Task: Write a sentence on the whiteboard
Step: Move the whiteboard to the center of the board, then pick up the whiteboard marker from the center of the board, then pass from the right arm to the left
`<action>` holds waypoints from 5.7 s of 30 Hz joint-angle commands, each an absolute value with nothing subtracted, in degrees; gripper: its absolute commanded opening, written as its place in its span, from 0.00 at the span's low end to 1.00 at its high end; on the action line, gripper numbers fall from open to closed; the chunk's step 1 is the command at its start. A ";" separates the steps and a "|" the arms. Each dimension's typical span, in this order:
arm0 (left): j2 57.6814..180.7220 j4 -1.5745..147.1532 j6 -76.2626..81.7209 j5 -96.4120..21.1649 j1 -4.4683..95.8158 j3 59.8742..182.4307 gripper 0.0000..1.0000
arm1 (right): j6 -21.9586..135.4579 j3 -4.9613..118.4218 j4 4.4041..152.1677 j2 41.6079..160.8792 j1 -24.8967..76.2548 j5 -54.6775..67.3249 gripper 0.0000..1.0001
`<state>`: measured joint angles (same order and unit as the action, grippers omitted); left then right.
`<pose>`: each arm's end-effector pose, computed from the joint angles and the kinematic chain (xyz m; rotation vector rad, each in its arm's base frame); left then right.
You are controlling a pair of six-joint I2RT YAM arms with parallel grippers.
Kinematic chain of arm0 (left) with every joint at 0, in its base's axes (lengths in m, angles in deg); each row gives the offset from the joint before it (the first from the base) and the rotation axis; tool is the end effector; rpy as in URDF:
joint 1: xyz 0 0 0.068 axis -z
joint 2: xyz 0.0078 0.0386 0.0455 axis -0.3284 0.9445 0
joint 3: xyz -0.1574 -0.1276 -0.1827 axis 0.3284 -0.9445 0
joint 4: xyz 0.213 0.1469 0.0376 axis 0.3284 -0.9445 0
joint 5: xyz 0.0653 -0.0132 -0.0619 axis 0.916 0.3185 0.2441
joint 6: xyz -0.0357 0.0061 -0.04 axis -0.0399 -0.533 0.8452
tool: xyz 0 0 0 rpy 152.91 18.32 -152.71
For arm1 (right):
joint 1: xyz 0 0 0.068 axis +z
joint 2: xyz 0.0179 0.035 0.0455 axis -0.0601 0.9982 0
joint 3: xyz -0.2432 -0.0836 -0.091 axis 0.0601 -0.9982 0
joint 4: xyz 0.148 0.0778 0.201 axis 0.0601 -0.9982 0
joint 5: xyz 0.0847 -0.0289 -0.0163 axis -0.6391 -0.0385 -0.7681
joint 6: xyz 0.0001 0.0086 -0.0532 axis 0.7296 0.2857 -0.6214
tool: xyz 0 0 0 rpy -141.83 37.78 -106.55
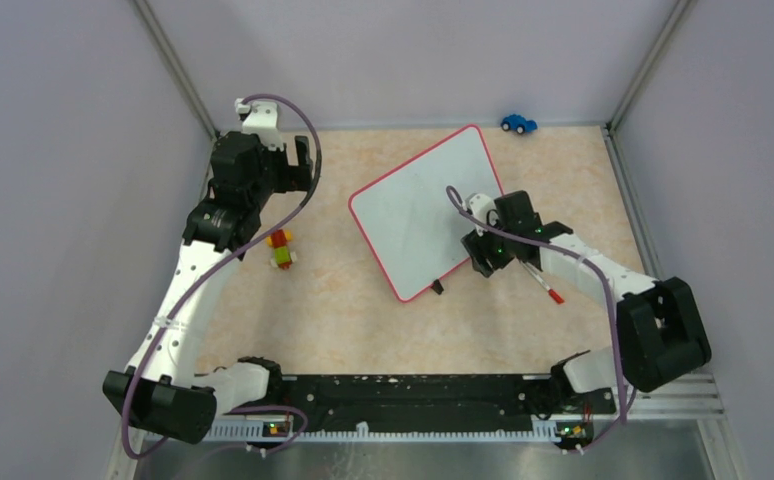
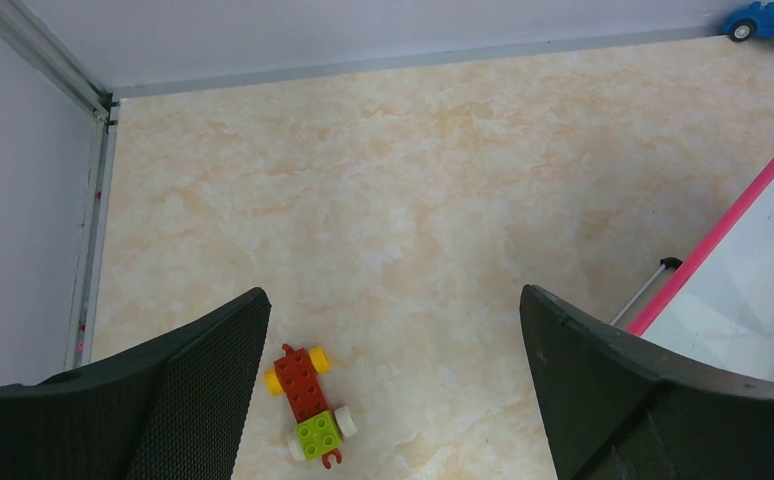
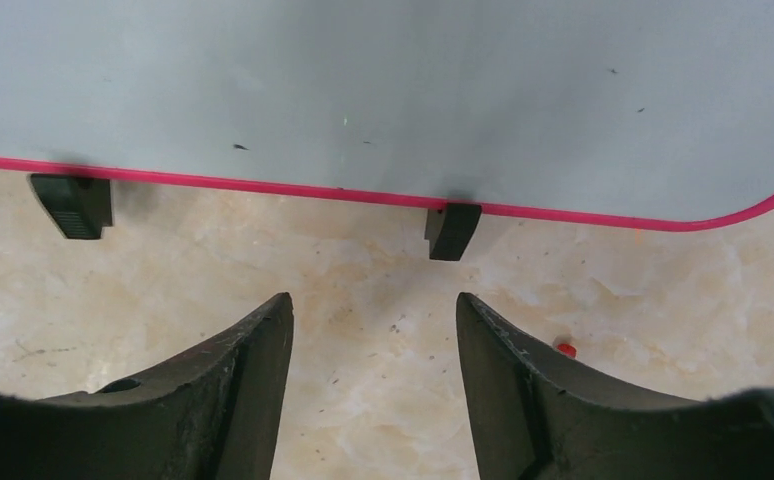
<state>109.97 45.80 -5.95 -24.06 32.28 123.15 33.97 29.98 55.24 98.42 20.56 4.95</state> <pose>0.2466 -0.0541 0.4167 0.1021 1.8629 -0.1070 0.2489 0.1168 0.2169 -0.9153 2.3241 0.2548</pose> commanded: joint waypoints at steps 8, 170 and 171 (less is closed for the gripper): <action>110.01 47.58 -5.67 -24.68 31.92 125.01 0.99 | 28.16 34.17 60.82 106.71 17.82 3.64 0.52; 143.04 70.17 25.93 -61.07 54.78 154.43 0.73 | 89.48 79.91 67.29 102.49 19.42 0.43 0.00; 143.36 71.56 26.58 -61.64 54.82 154.45 0.66 | 89.48 79.97 67.52 102.71 19.60 0.24 0.00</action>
<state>142.18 65.63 23.22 -60.85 54.53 151.96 89.03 76.60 64.31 101.98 18.35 -0.34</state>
